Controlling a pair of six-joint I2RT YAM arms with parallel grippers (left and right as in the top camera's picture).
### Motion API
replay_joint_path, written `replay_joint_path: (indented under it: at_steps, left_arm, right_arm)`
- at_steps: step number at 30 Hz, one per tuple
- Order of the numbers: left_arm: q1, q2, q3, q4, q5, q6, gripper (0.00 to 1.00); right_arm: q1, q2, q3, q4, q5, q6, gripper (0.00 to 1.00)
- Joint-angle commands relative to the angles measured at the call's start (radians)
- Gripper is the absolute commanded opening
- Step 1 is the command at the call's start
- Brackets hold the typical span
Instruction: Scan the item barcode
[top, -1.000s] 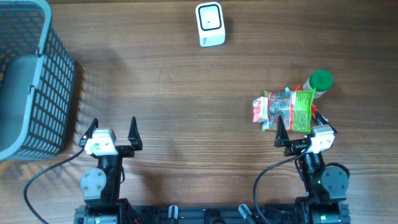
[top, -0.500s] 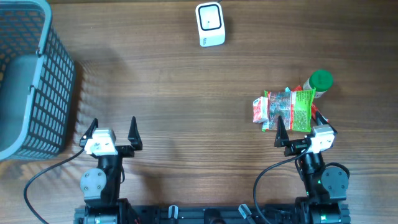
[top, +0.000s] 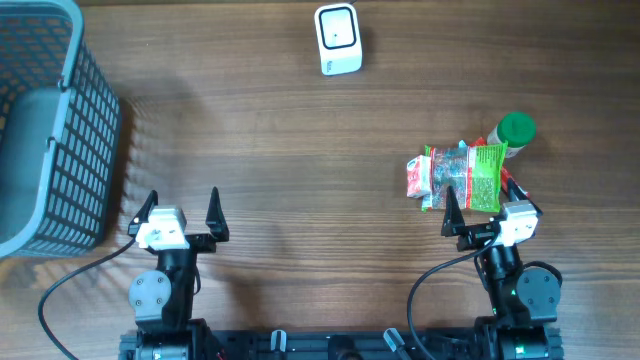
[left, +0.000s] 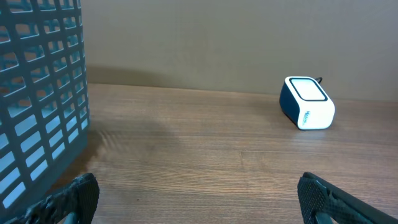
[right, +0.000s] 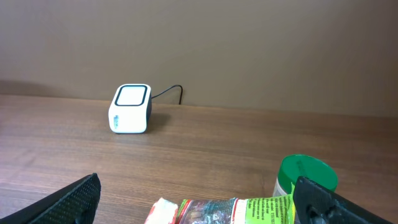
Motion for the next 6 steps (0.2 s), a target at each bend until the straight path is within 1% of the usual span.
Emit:
replay_joint_path:
  at_steps: [1,6]
  left_arm:
    - [-0.006,-0.010,0.000,-0.008,0.023,0.018,1.00]
    - [-0.006,-0.010,-0.001,-0.008,0.023,0.018,1.00]
  right_arm:
    - [-0.006,-0.010,-0.001,0.005,-0.015,-0.012,1.00]
    - [-0.006,-0.010,-0.001,0.005,-0.015,-0.012,1.00]
